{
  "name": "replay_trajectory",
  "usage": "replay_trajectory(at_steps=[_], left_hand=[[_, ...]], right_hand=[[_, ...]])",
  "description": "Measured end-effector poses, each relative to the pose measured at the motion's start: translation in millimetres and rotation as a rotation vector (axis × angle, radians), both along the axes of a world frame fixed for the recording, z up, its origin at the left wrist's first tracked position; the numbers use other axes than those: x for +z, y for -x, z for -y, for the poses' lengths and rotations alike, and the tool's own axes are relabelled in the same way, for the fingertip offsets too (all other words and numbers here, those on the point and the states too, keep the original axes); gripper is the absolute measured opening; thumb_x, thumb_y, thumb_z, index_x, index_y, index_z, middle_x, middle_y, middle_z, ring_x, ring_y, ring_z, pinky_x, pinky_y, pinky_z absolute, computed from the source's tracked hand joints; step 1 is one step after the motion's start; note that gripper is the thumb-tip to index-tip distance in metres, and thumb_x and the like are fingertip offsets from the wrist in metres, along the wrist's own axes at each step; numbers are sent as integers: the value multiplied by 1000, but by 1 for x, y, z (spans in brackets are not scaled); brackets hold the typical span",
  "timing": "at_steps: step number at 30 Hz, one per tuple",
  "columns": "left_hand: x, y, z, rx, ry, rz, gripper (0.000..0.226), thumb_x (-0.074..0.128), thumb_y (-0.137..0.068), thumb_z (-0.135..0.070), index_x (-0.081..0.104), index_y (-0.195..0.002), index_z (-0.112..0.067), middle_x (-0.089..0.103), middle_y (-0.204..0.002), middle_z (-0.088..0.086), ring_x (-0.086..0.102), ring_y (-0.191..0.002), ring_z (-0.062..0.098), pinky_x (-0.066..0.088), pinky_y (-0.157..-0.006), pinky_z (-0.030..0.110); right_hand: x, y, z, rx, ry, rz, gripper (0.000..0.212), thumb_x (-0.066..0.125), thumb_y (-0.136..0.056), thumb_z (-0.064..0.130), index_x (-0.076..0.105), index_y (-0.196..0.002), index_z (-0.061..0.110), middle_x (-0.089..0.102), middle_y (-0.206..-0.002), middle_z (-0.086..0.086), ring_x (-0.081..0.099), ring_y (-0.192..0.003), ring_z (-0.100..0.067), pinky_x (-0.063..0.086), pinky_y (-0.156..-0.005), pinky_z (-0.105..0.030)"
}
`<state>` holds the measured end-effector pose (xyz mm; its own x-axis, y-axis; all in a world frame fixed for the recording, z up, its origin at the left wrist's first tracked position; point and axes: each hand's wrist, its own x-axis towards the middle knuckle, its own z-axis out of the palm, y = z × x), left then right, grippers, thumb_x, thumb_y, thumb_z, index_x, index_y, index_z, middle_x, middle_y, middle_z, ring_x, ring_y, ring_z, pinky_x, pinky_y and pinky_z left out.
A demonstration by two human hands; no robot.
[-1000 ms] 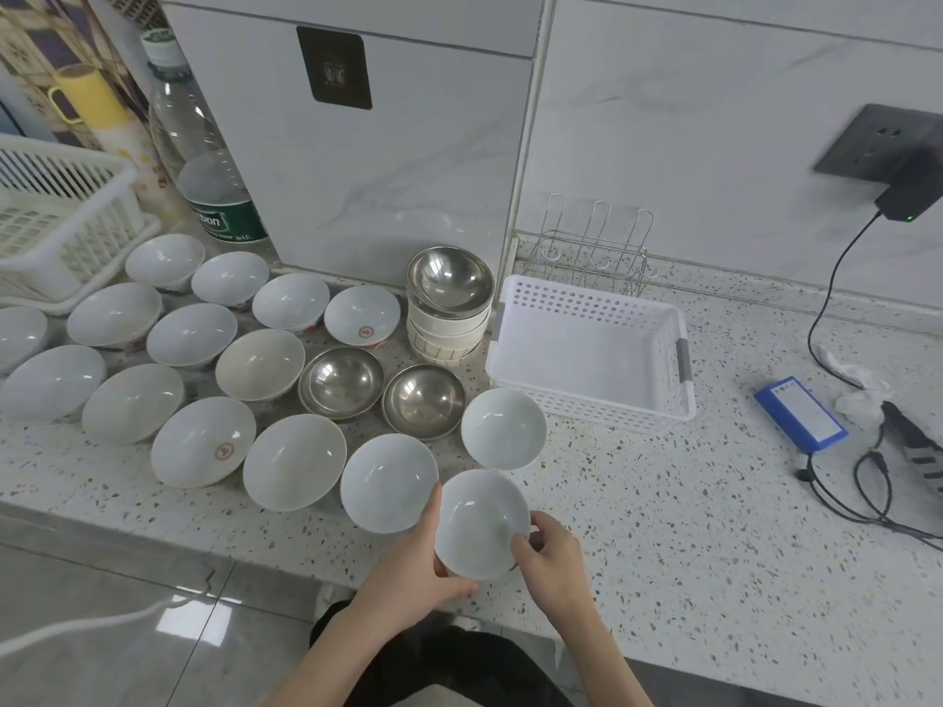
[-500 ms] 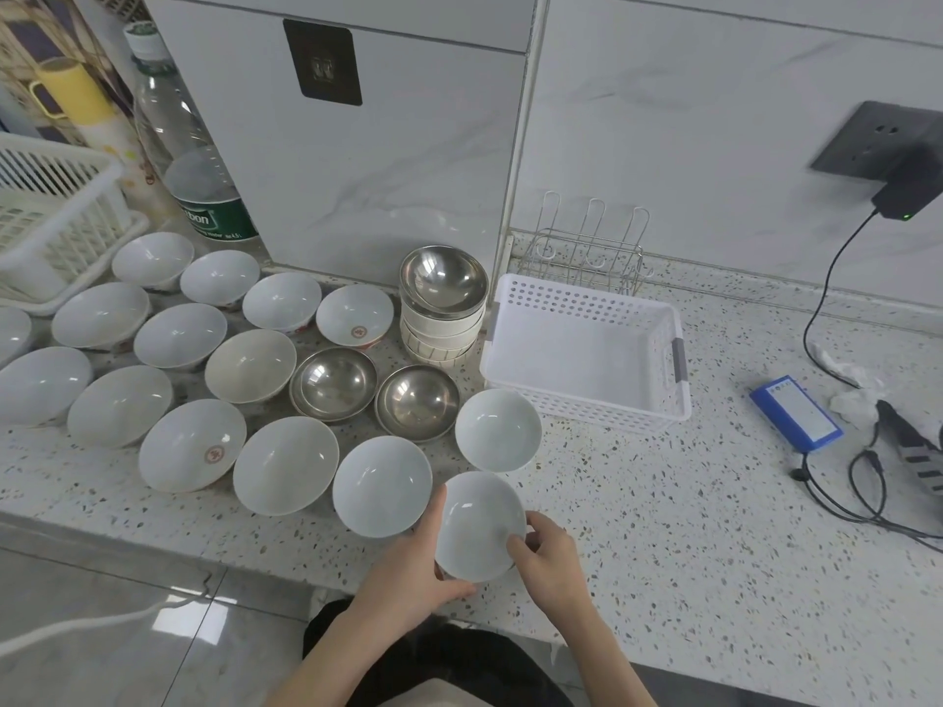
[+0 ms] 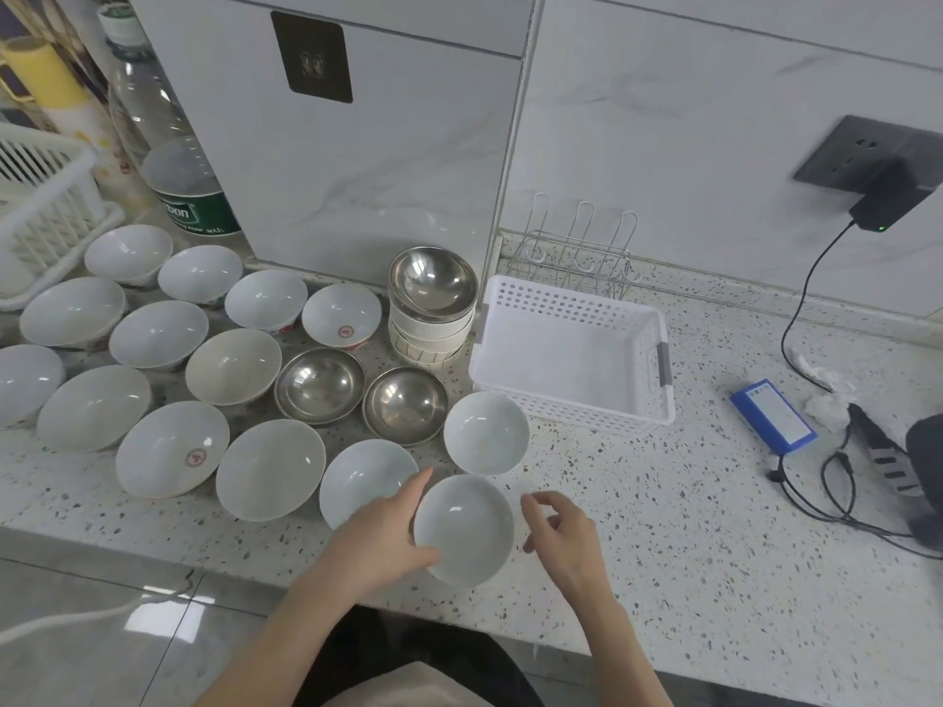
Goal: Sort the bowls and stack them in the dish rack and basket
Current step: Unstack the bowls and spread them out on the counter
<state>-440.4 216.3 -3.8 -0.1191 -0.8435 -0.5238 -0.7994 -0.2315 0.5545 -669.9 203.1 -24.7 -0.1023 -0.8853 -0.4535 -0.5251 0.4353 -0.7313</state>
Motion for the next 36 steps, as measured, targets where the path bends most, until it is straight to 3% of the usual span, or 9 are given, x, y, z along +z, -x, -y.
replay_trajectory(at_steps=[3, 7, 11, 14, 17, 21, 27, 33, 36], left_hand=[[12, -15, 19, -5, 105, 43, 61, 57, -87, -56, 35, -142, -41, 60, -78, -15, 57, -73, -2, 45, -63, 20], [26, -32, 59, 166, 209, -118, 37, 51, -93, -52, 52, -126, -35, 69, -83, -12, 62, -65, 4, 56, -73, 35], [43, -45, 114, 313, 300, -232, 48, 45, -93, -59, 48, -130, -29, 73, -86, -10, 65, -59, 7, 57, -72, 38], [54, -55, 155, 343, 286, -187, 69, 35, -90, -68, 39, -141, -22, 73, -96, -6, 71, -71, 18, 55, -82, 43], [58, -57, 185, 358, 251, -138, 75, 35, -84, -73, 38, -140, -22, 74, -77, -8, 67, -54, 15, 54, -86, 42], [56, -58, 211, 355, 227, -146, 51, 45, -79, -64, 48, -114, -28, 74, -71, -8, 70, -66, 18, 54, -86, 45], [48, -63, 223, 368, 247, -308, 6, 53, -84, -39, 49, -88, -36, 70, -59, -8, 60, -38, 1, 48, -55, 29], [57, -68, 232, 379, 195, -490, 21, 55, -85, -23, 53, -106, -22, 72, -76, -1, 72, -56, 14, 39, -48, 27], [64, -78, 232, 433, 94, -652, 30, 56, -89, -18, 48, -118, -22, 75, -72, 13, 54, -33, 12, 29, -34, 21]], right_hand=[[12, -3, 13, -60, 59, 11, 9, 53, -93, 46, 58, -98, 40, 70, -59, 2, 63, -58, 2, 44, -53, -21], [28, -24, 42, -59, 96, 60, 12, 54, -94, 38, 63, -99, 33, 70, -60, 1, 60, -53, 3, 40, -55, -22], [45, -47, 73, -34, 158, 50, 16, 54, -93, 35, 67, -98, 27, 70, -60, 3, 58, -54, 4, 39, -51, -17], [57, -63, 93, -23, 182, 44, 12, 53, -94, 35, 64, -96, 32, 70, -60, 5, 60, -61, 6, 40, -58, -22], [67, -73, 106, -3, 179, 28, 10, 53, -93, 36, 62, -96, 35, 71, -62, 6, 61, -64, 3, 40, -60, -23], [74, -78, 114, -14, 171, 7, 9, 52, -93, 36, 61, -95, 37, 72, -63, 5, 61, -67, 0, 41, -60, -23], [73, -83, 116, -64, 143, -4, 14, 52, -93, 36, 63, -101, 33, 72, -63, 6, 61, -68, -4, 46, -69, -28], [70, -93, 119, -85, 110, -28, 17, 53, -93, 35, 65, -103, 29, 72, -64, 5, 59, -66, -7, 48, -77, -36], [71, -99, 126, -105, 98, -43, 15, 52, -94, 34, 63, -103, 30, 72, -65, 3, 57, -64, -8, 50, -78, -36]])
